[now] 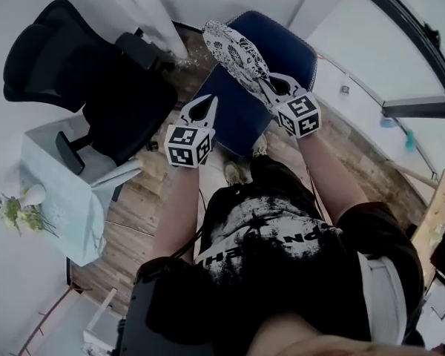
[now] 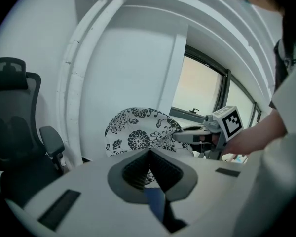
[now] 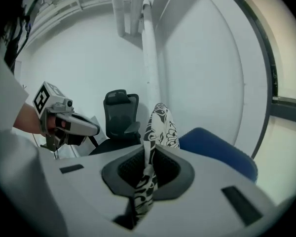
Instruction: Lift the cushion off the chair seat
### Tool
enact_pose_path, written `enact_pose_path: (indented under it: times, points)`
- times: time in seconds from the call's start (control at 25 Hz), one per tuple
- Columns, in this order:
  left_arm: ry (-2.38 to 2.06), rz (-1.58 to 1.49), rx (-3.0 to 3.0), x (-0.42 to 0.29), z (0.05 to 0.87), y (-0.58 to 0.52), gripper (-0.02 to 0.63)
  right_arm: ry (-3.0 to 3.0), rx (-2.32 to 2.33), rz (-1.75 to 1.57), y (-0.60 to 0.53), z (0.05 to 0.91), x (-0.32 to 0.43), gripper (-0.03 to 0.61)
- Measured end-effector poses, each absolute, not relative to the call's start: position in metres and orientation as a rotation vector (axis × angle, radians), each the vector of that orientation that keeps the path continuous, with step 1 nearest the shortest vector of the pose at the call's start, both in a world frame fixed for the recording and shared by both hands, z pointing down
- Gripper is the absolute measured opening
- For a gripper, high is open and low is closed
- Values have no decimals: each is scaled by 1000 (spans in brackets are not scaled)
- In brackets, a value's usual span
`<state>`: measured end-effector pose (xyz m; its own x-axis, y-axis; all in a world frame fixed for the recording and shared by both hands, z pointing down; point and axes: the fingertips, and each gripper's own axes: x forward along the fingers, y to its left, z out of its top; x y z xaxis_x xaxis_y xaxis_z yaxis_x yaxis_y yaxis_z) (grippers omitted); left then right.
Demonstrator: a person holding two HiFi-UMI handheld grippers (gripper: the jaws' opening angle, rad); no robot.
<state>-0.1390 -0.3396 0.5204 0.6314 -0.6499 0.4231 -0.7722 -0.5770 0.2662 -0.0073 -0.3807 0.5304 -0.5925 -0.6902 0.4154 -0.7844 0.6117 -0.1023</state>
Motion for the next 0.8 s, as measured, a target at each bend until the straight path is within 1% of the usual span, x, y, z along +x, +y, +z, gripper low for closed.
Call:
enact_pose_path:
  times: [0.44, 0.8]
  points:
    - [-1173, 276, 2496, -159, 460, -344, 12, -2631, 1266, 267, -361, 427, -11, 31]
    - [-1176, 255, 2602, -161, 420, -348, 12, -2687, 1318, 207, -357, 388, -13, 31]
